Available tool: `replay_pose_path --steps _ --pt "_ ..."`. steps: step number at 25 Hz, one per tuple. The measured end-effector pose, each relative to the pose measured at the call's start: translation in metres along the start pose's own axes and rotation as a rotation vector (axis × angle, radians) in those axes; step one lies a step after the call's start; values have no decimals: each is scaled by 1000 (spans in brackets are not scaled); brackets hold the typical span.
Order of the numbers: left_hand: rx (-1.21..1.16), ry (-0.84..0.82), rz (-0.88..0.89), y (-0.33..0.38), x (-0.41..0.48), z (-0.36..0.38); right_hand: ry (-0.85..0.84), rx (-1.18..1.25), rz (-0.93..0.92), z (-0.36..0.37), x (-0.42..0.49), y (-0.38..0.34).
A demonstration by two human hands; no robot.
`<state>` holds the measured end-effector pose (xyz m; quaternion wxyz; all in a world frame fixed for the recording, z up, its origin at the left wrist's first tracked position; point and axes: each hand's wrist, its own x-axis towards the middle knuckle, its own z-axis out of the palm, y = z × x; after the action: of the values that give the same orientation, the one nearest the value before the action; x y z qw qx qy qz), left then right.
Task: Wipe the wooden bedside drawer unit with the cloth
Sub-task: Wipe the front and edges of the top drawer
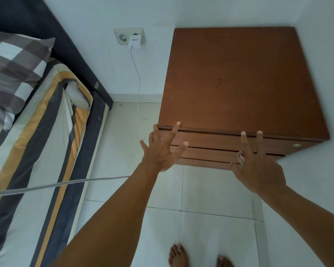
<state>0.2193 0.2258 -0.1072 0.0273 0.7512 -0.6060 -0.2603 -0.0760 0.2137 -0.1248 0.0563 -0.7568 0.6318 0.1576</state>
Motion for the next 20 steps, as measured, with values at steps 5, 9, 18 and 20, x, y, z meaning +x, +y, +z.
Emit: replay_pose_path --steps 5,9,18,20 --pt "186 0 -11 3 4 -10 23 20 11 0 0 1" --pt "241 -3 9 3 9 -19 14 85 15 -6 0 0" --pt "371 38 52 7 6 -23 19 289 104 -35 -9 -4" --pt "407 51 63 11 5 -23 20 294 111 -35 -9 -1"
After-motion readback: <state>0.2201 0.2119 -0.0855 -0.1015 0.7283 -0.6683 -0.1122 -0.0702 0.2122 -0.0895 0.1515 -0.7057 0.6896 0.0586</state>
